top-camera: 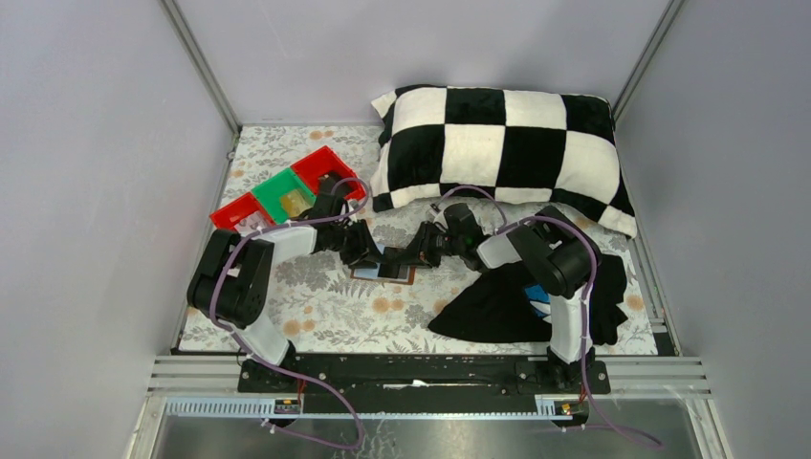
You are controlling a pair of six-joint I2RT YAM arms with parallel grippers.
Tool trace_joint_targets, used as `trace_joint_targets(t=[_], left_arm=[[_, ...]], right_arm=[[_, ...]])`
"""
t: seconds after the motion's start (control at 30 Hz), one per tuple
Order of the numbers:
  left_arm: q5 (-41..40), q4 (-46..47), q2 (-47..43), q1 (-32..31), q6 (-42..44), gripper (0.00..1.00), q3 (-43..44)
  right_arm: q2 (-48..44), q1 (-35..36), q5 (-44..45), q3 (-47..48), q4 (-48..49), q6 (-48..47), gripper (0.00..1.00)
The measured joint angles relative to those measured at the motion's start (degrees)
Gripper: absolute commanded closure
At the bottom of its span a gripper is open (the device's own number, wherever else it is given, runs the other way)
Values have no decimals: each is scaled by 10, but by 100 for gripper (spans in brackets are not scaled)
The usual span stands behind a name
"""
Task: Take the credit cards out of the card holder
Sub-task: Remove the credit card from the card holder.
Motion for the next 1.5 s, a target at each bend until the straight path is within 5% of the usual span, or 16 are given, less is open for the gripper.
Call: trace_joint_targets(t=[0.1,0.3,0.67,1.03,1.13,1.5], left_arm=[[2,2,1,-1,0,62,0],[5,8,4,-2,0,62,0],[16,-37,-34,5,21,49,10],[137,-83,-38,8,78,49,39],[153,-85,-38,10,81,54,39],[189,-67,-57,19,63,100,39]], right_arm=[[10,0,-3,5,9,7,73],[16,0,-13,7,19,17,100],[-38,-2,-14,-19,-1,-19,100],[-54,-4,-73,-60,123,7,100],[-54,-4,-87,-60,167,24,100],[-52,-12,-97,-61,198,46,100]])
